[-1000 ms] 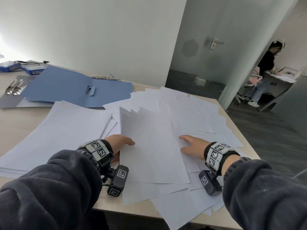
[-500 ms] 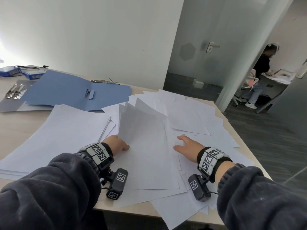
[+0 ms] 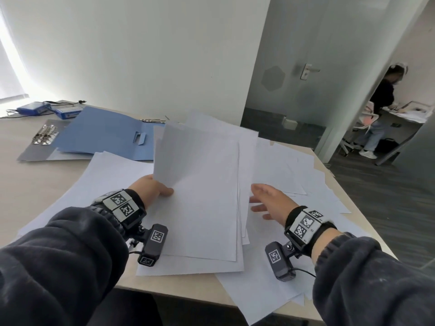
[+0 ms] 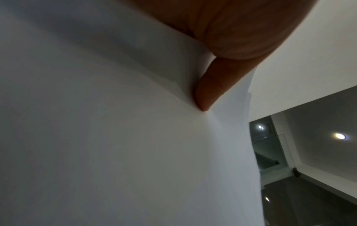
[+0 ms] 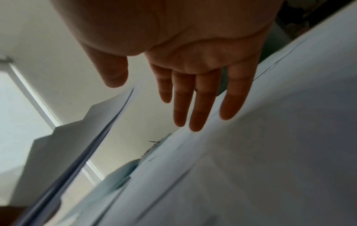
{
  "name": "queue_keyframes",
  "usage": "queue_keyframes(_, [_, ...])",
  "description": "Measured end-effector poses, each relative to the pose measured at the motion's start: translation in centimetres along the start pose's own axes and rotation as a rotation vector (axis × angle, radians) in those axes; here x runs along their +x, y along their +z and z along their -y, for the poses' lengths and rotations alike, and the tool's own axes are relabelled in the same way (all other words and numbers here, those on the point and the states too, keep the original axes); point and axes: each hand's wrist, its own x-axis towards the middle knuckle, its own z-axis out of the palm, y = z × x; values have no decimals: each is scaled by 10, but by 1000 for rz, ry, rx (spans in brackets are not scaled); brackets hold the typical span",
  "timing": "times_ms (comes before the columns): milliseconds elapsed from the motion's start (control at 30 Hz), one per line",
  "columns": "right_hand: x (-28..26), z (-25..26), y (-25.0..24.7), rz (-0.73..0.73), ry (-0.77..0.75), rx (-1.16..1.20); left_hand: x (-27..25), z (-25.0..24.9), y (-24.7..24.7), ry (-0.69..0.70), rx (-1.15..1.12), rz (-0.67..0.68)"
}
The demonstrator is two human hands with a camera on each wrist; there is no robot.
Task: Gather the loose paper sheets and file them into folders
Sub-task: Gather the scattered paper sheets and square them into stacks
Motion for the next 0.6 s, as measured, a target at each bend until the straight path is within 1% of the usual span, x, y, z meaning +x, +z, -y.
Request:
queue_keyframes(67, [0, 9, 4, -47, -8, 168, -9, -6, 7, 56, -103, 70])
queue_keyframes(167, [1, 24, 4, -127, -32, 289, -22, -22, 20, 175, -200, 139])
queue_keyframes(233, [-4, 35, 3, -193, -103, 354, -27, -36, 26, 257, -219, 160])
queue_keyframes(300, [-8, 42, -1, -255, -222, 438, -33, -51, 32, 340, -220, 163])
queue_keyframes(400, [-12, 49, -5, -336, -290, 492, -41, -69, 38, 456, -244, 163])
queue_keyframes(467, [-13, 50, -3, -310, -331, 536, -43, -74, 39, 494, -257, 184])
queue_keyframes(533, [-16, 46, -1, -254, -372, 560, -43, -69, 40, 501, -270, 207])
queue_keyframes(600, [-19, 41, 1, -221, -379, 569, -42, -59, 39, 497, -270, 205])
